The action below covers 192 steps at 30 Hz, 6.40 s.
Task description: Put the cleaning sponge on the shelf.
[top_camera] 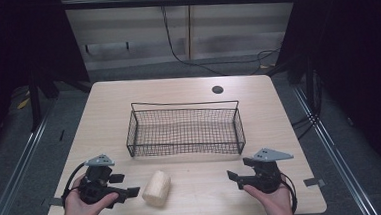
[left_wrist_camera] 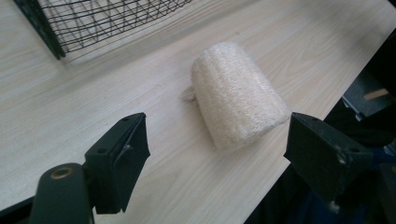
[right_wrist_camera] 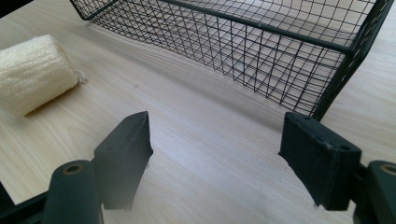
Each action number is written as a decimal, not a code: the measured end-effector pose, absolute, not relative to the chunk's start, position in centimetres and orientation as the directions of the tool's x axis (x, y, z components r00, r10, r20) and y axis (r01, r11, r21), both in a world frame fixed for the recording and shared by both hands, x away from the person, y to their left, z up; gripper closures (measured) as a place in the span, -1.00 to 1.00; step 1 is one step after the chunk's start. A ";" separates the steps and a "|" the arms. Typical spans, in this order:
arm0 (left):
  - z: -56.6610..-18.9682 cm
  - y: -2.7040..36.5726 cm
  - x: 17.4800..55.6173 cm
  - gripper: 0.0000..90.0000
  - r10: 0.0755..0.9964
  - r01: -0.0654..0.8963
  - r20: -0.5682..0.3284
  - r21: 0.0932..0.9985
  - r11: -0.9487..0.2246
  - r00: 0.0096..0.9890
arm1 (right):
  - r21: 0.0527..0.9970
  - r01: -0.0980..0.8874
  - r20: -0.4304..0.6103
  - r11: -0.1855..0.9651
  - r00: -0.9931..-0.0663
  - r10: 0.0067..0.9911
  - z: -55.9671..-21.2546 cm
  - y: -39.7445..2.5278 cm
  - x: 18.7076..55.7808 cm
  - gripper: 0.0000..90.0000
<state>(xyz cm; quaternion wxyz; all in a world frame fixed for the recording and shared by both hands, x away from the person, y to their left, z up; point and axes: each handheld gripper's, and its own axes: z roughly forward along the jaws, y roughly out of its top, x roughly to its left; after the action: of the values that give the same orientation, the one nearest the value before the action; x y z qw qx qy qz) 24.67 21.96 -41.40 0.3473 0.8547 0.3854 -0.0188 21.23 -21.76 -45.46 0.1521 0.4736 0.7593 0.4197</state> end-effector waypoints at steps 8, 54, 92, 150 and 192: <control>-40.1 19.0 24.9 -0.39 0.634 0.658 -0.256 0.516 -0.549 0.730 | 0.776 0.597 0.164 0.202 -0.501 0.850 -45.5 -21.7 21.4 -0.48; -40.5 12.7 30.1 -0.50 0.727 0.764 -0.236 0.210 -0.610 0.645 | 0.758 0.617 0.190 0.212 -0.521 0.832 -46.0 -21.4 21.5 -0.53; -44.5 9.5 30.4 -0.43 0.748 0.768 -0.206 0.026 -0.640 0.631 | 0.734 0.639 0.198 0.230 -0.525 0.828 -46.2 -21.1 21.6 -0.55; -40.1 12.0 31.1 -0.38 0.583 0.634 -0.267 0.172 -0.754 0.767 | 0.731 0.644 0.202 0.226 -0.520 0.830 -46.2 -21.2 21.7 -0.54; -32.6 14.1 34.7 -0.38 0.628 0.665 -0.218 0.231 -0.710 0.747 | 0.723 0.651 0.208 0.230 -0.523 0.827 -46.3 -21.1 21.7 -0.60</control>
<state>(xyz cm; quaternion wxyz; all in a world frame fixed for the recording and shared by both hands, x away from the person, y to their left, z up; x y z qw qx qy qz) 34.70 14.11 -32.60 0.1488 0.9226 0.3505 -0.0616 21.69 -21.05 -46.33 0.1102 0.4758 0.7764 0.3982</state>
